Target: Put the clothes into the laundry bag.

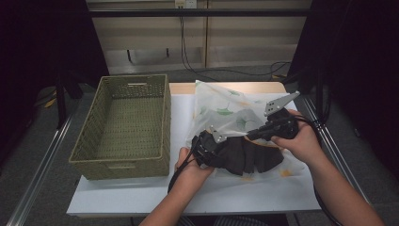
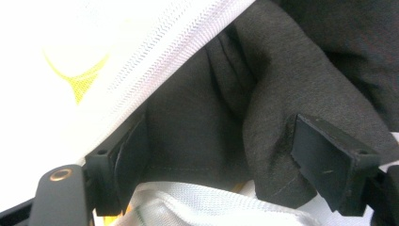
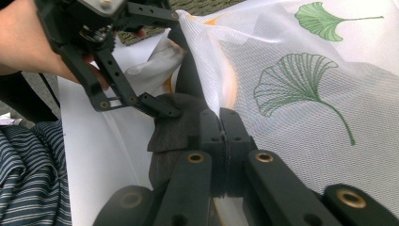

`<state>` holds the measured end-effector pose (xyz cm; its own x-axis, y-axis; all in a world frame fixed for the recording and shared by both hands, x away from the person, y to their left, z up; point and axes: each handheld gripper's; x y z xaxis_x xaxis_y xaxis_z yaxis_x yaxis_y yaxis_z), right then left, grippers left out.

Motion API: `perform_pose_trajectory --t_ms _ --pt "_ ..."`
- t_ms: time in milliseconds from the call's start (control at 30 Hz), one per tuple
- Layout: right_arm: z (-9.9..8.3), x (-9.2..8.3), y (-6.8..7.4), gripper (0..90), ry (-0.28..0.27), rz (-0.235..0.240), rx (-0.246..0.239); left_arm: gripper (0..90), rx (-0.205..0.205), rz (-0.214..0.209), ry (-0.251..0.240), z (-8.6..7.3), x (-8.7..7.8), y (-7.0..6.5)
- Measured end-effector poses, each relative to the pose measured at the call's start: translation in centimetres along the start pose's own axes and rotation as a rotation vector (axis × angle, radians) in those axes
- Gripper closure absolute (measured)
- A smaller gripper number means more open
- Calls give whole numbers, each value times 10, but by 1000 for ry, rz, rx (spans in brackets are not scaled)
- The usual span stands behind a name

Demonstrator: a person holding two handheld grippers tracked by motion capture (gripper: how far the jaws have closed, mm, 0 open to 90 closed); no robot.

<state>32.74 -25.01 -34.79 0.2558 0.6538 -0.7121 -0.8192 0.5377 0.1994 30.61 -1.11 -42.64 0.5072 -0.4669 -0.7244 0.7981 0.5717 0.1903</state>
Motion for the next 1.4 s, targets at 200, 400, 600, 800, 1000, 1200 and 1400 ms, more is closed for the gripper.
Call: perform_pose_trajectory --t_ms 200,400,600,800,1000,1200,1400 --pt "1 2 1 900 0 0 2 174 -51 -46 -3 -4 11 1" --pt "1 3 1 900 -2 7 1 165 -77 -130 -8 -6 18 -1" --pt "0 3 0 900 -2 3 1 158 -89 -198 5 -5 22 -4" --pt "-1 3 0 900 -3 11 2 181 -82 -162 15 -7 26 -9" --pt "-1 3 1 900 -2 7 0 213 -30 -120 60 -9 30 -11" --pt "0 4 1 900 0 17 3 365 -9 -94 69 -8 30 -13" --pt "0 6 1 900 1 17 -5 588 29 -116 68 -7 28 -13"
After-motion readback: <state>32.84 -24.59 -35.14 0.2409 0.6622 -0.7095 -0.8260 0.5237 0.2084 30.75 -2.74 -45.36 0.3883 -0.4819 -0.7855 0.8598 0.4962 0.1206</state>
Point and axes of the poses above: each handheld gripper's, and its own axes: x roughly forward along the jaws, z roughly out of its top, y roughly to its left, and after that the axes turned 8 degrees about x, right-handed
